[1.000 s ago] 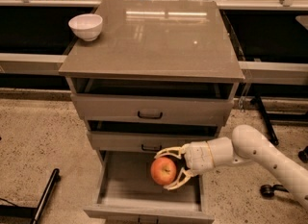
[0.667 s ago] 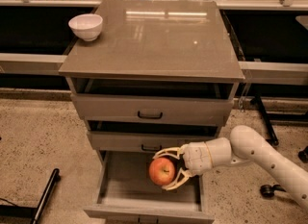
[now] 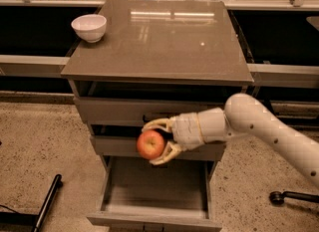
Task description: Pick apple from bottom drawer and place on counter
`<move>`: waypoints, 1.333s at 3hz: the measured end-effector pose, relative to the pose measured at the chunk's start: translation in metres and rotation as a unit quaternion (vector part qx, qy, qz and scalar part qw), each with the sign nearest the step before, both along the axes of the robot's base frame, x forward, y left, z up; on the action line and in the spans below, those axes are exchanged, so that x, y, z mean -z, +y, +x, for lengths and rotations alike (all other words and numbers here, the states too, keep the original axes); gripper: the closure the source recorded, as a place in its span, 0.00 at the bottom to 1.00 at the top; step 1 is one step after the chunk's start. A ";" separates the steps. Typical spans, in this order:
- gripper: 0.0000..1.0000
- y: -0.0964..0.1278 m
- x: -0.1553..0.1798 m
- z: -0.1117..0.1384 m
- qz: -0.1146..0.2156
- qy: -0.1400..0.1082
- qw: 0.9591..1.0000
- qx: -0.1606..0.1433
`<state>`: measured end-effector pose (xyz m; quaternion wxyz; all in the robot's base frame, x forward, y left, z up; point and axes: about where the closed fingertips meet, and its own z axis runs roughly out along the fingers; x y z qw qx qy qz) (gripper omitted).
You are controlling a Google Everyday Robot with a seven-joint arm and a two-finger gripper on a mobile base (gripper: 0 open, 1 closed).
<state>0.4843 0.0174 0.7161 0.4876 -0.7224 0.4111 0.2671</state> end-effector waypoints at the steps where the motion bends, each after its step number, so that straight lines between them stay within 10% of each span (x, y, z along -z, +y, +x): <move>1: 1.00 0.003 -0.054 0.030 0.018 -0.039 0.998 0.047; 4: 1.00 0.022 -0.077 0.072 -0.004 -0.047 0.998 0.032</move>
Offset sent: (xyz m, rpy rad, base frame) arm 0.0271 0.0030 0.0486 0.0306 -0.0637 -0.0876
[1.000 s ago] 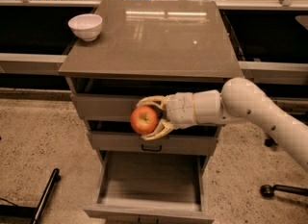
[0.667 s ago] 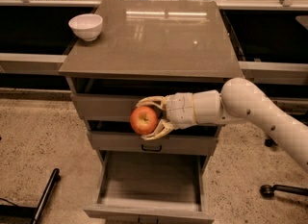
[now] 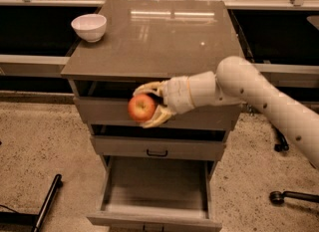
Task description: Pick apple from bottom drawer and place on counter
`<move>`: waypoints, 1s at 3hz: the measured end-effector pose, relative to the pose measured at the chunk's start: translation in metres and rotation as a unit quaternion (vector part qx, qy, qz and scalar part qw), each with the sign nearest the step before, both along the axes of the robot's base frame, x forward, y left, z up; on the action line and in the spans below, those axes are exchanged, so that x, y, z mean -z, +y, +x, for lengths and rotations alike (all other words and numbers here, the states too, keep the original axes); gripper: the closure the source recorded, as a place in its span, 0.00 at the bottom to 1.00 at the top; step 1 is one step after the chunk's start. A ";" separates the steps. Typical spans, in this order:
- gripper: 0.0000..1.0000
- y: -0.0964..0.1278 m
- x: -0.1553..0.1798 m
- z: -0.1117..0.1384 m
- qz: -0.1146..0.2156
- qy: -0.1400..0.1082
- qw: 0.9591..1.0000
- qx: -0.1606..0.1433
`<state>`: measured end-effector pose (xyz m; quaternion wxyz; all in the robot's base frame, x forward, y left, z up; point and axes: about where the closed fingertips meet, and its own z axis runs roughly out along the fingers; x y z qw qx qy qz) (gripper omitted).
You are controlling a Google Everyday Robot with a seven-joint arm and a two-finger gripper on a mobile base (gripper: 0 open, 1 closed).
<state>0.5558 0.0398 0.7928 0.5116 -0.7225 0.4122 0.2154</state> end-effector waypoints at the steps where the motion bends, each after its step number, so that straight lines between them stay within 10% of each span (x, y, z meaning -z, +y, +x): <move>1: 1.00 0.000 -0.040 0.047 0.036 0.026 0.999 0.018; 2: 1.00 -0.020 -0.071 0.086 0.073 0.049 0.993 0.084; 3: 1.00 -0.055 -0.093 0.115 0.084 0.057 0.975 0.196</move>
Offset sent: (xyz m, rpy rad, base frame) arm 0.1635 -0.0707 0.1150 0.2791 0.1220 -0.4637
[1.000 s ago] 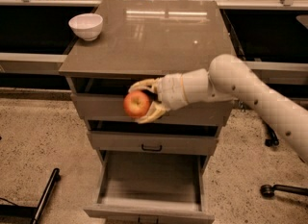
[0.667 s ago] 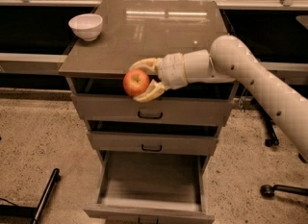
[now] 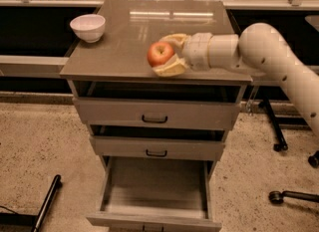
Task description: Pick apple from bottom drawer and place on counter
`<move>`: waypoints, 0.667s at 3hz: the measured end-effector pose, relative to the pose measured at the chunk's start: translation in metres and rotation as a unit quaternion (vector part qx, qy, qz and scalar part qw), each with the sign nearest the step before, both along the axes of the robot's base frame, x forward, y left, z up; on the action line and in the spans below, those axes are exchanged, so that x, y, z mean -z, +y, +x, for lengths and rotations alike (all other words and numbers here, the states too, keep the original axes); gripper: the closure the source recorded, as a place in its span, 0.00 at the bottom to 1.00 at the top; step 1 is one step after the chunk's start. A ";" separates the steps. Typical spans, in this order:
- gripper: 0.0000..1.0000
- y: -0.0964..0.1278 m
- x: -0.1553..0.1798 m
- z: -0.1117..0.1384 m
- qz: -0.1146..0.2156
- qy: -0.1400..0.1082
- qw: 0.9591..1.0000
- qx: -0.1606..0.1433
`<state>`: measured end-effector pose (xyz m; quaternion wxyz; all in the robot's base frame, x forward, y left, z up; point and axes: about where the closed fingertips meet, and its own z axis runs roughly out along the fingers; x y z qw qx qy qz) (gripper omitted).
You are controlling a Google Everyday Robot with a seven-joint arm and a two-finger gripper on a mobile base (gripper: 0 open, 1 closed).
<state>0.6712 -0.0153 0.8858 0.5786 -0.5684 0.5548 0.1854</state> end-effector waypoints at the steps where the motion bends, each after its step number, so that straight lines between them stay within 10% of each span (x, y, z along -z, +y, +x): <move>1: 1.00 -0.006 0.017 0.025 0.006 0.023 0.998 0.057; 2: 1.00 -0.006 0.027 0.056 0.034 0.051 0.995 0.077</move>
Offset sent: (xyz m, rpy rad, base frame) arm 0.0981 -0.0164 -0.0344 0.1519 0.1792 -0.1989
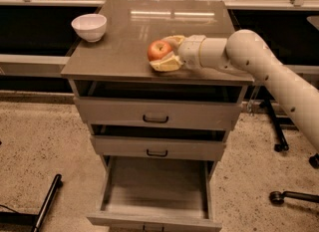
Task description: Pick apple from bottom drawer and place on counter
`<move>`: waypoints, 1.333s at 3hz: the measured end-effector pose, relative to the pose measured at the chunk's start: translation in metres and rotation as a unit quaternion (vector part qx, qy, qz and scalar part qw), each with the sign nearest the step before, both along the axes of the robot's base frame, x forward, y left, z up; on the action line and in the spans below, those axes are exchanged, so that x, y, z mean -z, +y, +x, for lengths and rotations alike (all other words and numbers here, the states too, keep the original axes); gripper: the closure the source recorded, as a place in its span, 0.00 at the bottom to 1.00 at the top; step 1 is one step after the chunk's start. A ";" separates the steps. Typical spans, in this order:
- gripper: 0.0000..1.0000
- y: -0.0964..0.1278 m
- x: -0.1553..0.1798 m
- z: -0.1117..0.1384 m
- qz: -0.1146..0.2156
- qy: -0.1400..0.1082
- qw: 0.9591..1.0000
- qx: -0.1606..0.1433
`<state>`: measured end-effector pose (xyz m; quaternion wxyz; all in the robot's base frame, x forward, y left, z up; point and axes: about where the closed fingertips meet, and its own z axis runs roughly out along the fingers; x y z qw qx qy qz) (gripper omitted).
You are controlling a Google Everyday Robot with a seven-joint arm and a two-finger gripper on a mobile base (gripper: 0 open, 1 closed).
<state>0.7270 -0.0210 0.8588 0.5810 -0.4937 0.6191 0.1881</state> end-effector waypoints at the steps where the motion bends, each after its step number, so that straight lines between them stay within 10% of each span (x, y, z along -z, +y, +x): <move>1: 0.82 0.005 0.003 0.032 0.013 0.030 0.999 0.000; 4: 0.13 0.004 -0.006 0.048 0.029 0.031 0.999 0.012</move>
Offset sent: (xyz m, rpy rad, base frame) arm 0.0646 -0.0137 0.0187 0.1178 0.0489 -0.1033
